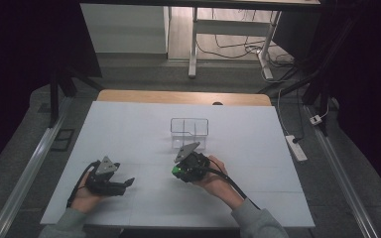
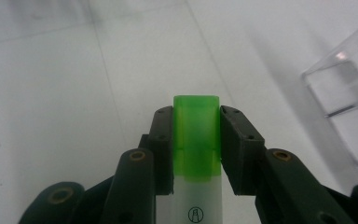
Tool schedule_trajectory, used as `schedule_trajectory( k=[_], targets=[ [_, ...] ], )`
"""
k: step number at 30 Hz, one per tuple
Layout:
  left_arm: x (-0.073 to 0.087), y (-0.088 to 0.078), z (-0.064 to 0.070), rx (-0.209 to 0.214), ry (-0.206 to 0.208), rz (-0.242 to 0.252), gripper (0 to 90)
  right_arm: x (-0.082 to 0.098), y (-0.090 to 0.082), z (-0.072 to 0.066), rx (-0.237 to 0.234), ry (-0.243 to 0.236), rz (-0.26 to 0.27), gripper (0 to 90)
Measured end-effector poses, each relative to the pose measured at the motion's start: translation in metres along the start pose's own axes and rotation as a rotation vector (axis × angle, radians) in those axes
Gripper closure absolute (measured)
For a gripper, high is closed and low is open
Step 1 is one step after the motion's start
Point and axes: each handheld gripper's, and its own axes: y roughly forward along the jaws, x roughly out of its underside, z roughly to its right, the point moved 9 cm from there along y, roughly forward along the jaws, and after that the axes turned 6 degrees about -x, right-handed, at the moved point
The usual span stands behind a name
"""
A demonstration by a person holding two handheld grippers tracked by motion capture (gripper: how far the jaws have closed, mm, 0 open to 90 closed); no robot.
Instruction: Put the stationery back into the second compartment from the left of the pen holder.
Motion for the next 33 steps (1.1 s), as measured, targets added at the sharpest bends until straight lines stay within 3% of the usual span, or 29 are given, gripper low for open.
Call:
schedule_trajectory(
  k=[12,33],
  targets=[
    [0.0,-0.001,-0.001,-0.003,-0.002,0.002,21.3,-0.015,-0.032,0.009,0.048,0.012,0.114,67.5],
    [0.0,-0.001,0.0,-0.002,0.007,0.001,21.5,-0.026,-0.059,0.022,0.106,0.025,0.236,67.4]
  ],
)
